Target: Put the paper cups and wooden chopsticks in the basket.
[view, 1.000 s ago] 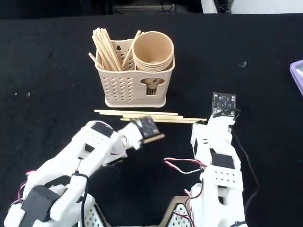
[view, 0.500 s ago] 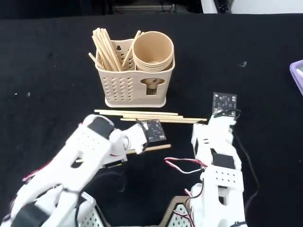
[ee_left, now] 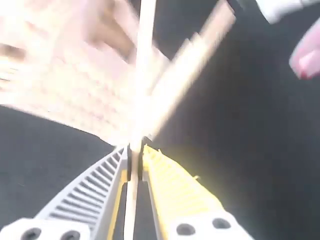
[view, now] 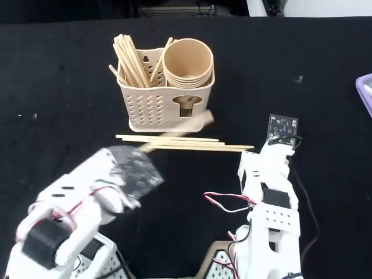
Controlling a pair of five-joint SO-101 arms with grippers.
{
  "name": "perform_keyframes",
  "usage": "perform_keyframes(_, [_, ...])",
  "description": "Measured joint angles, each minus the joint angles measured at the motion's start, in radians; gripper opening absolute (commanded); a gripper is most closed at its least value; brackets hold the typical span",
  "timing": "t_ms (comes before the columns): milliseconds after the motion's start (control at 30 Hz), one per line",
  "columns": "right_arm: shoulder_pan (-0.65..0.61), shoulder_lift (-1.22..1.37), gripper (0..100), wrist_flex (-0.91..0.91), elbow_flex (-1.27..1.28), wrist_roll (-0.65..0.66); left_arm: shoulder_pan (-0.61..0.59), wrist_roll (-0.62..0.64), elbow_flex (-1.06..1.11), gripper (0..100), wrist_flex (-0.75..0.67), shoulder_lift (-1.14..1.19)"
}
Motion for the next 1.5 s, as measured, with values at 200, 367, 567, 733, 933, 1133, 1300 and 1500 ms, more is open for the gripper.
perform_keyframes(200, [0.0,0.0,1.2,0.0,0.0,0.0,-0.204,0.299,0.046,3,-0.41,-0.052])
perform_keyframes(367, [0.0,0.0,1.2,0.0,0.0,0.0,-0.373,0.73,0.137,3,-0.775,-0.038])
perform_keyframes(567, [0.0,0.0,1.2,-0.017,0.0,0.0,-0.344,0.806,0.265,3,-1.163,-0.028])
perform_keyframes(733, [0.0,0.0,1.2,-0.078,0.018,0.0,-0.255,0.657,0.275,3,-1.31,0.12])
perform_keyframes(933, [0.0,0.0,1.2,-0.087,0.018,0.0,-0.238,0.644,0.121,3,-1.32,0.407])
perform_keyframes(1133, [0.0,0.0,1.2,-0.087,0.018,0.0,-0.239,0.801,-0.003,3,-1.32,0.606])
perform_keyframes(1300, [0.0,0.0,1.2,-0.087,0.018,0.0,-0.238,0.832,-0.023,3,-1.324,0.733])
perform_keyframes(1500, [0.0,0.0,1.2,-0.087,0.018,0.0,-0.238,0.833,-0.023,3,-1.324,0.861])
